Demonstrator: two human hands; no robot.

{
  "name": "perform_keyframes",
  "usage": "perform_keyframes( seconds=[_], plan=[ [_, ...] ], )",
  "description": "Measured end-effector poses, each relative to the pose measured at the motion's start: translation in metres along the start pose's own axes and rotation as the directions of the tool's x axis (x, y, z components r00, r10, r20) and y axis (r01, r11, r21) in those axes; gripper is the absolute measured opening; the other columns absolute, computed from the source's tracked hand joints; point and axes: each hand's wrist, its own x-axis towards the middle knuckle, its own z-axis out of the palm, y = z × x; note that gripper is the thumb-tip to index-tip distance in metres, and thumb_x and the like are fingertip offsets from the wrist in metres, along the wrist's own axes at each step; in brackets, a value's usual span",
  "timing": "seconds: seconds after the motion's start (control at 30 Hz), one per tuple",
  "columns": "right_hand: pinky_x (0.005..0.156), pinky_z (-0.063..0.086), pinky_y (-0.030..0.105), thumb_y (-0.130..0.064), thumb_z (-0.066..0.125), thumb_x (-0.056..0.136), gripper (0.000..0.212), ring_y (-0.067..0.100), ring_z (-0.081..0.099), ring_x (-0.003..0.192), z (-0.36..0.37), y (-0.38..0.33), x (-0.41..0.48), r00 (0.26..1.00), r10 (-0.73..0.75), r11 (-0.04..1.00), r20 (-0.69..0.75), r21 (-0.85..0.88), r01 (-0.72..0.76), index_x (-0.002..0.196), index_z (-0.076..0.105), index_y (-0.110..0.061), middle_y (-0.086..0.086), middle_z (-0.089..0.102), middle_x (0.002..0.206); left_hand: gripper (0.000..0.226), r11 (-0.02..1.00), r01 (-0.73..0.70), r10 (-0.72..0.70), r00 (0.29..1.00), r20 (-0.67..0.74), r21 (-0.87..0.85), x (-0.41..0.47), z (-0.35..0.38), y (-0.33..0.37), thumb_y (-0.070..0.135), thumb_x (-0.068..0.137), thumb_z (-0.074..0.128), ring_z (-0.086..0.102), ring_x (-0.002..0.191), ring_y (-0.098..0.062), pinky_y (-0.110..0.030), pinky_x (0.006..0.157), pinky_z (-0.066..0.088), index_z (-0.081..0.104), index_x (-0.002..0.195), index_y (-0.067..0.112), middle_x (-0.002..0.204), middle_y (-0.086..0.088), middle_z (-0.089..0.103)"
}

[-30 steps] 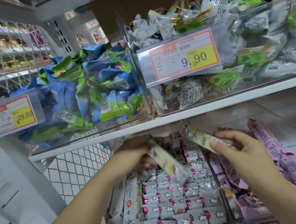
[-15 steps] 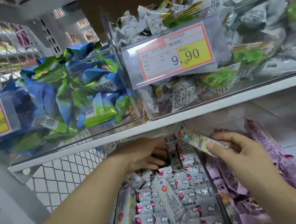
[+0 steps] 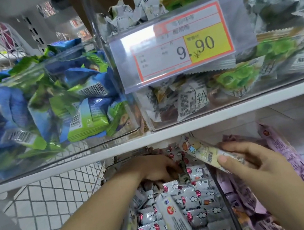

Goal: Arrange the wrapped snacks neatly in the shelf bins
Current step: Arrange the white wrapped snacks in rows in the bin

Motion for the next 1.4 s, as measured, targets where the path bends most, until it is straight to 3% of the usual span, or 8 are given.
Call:
perform_keyframes(
  seconds=[0.13, 0.27, 0.43, 0.67, 0.8, 0.97, 1.23, 1.4],
  plan=[
    [0.034, 0.030, 0.006, -0.005, 0.070, 0.076, 0.015, -0.002, 0.045, 0.032, 0.004, -0.001, -0.004, 1.000, 0.003, 1.000, 0.004, 0.021, -0.003, 0.087, 0.068, -0.016, -0.009, 0.063, 0.049, 0.050, 0.999, -0.015, 0.014, 1.000, 0.014, 0.046, 0.002, -0.003, 0.010, 0.002, 0.094, 0.044, 0.046, 0.038, -0.005, -0.016, 0.037, 0.039, 0.053, 0.129, 0.036, 0.089, 0.007, 0.055],
    [0.033, 0.031, 0.007, -0.004, 0.070, 0.076, 0.015, -0.002, 0.044, 0.032, 0.007, -0.003, -0.005, 1.000, -0.004, 1.000, 0.029, 0.017, 0.004, 0.086, 0.068, -0.016, -0.009, 0.065, 0.051, 0.045, 1.000, -0.010, 0.009, 1.000, 0.029, 0.025, 0.006, -0.004, 0.012, 0.003, 0.094, 0.044, 0.042, 0.029, 0.000, -0.013, 0.032, 0.035, 0.055, 0.129, 0.029, 0.084, -0.001, 0.058],
    [0.035, 0.034, 0.008, -0.003, 0.070, 0.075, 0.017, -0.002, 0.049, 0.035, 0.006, -0.003, -0.004, 1.000, 0.003, 0.999, 0.020, 0.042, -0.004, 0.088, 0.068, -0.014, -0.005, 0.070, 0.060, 0.042, 0.997, 0.048, -0.044, 0.996, 0.076, -0.062, 0.010, -0.005, 0.011, 0.041, 0.095, 0.046, 0.062, 0.084, -0.015, -0.018, 0.052, 0.048, 0.055, 0.129, 0.017, 0.109, -0.007, 0.059],
    [0.037, 0.037, 0.009, -0.005, 0.070, 0.074, 0.016, -0.003, 0.053, 0.040, 0.004, -0.001, -0.003, 1.000, 0.008, 0.999, 0.014, 0.050, -0.009, 0.087, 0.068, -0.015, -0.006, 0.071, 0.065, 0.064, 0.902, 0.168, -0.099, 0.977, 0.187, -0.398, 0.022, 0.000, 0.009, 0.066, 0.089, 0.032, 0.052, 0.098, -0.028, -0.036, 0.079, 0.051, 0.064, 0.119, 0.019, 0.116, -0.005, 0.054],
    [0.042, 0.042, 0.009, -0.009, 0.071, 0.074, 0.016, 0.000, 0.058, 0.047, 0.004, 0.002, -0.001, 1.000, -0.001, 0.999, 0.004, 0.049, 0.001, 0.087, 0.069, -0.019, -0.007, 0.071, 0.066, 0.058, 0.960, 0.139, -0.106, 0.984, 0.147, -0.242, 0.014, 0.002, 0.014, 0.063, 0.091, 0.032, 0.056, 0.094, -0.016, -0.023, 0.070, 0.051, 0.055, 0.126, 0.023, 0.136, -0.002, 0.047],
    [0.048, 0.044, 0.006, -0.006, 0.071, 0.074, 0.017, 0.000, 0.064, 0.055, 0.002, 0.004, 0.000, 1.000, -0.012, 0.997, 0.003, 0.075, 0.011, 0.087, 0.068, -0.016, -0.010, 0.072, 0.070, 0.054, 0.992, 0.043, -0.057, 0.992, 0.115, 0.119, 0.014, 0.005, 0.015, 0.052, 0.097, 0.031, 0.033, 0.136, -0.023, -0.037, 0.109, 0.029, 0.036, 0.143, 0.024, 0.153, -0.001, 0.027],
    [0.051, 0.046, 0.006, -0.005, 0.072, 0.074, 0.018, 0.002, 0.065, 0.059, 0.000, 0.007, 0.003, 1.000, -0.023, 0.995, 0.002, 0.093, 0.022, 0.087, 0.069, -0.016, -0.009, 0.073, 0.073, 0.062, 0.994, 0.105, -0.104, 0.993, 0.052, -0.036, 0.010, 0.008, 0.014, 0.062, 0.094, 0.022, 0.054, 0.103, -0.011, -0.027, 0.088, 0.042, 0.037, 0.142, 0.025, 0.149, 0.000, 0.031],
    [0.051, 0.046, 0.007, -0.003, 0.070, 0.074, 0.017, 0.003, 0.066, 0.059, -0.001, 0.006, 0.004, 1.000, -0.026, 0.992, 0.007, 0.122, 0.025, 0.087, 0.069, -0.014, -0.005, 0.073, 0.073, 0.060, 0.967, 0.084, -0.091, 0.996, -0.018, -0.239, -0.005, 0.002, 0.010, 0.068, 0.089, 0.025, 0.047, 0.064, -0.005, -0.018, 0.062, 0.051, 0.060, 0.114, 0.027, 0.088, 0.006, 0.050]
  ],
)
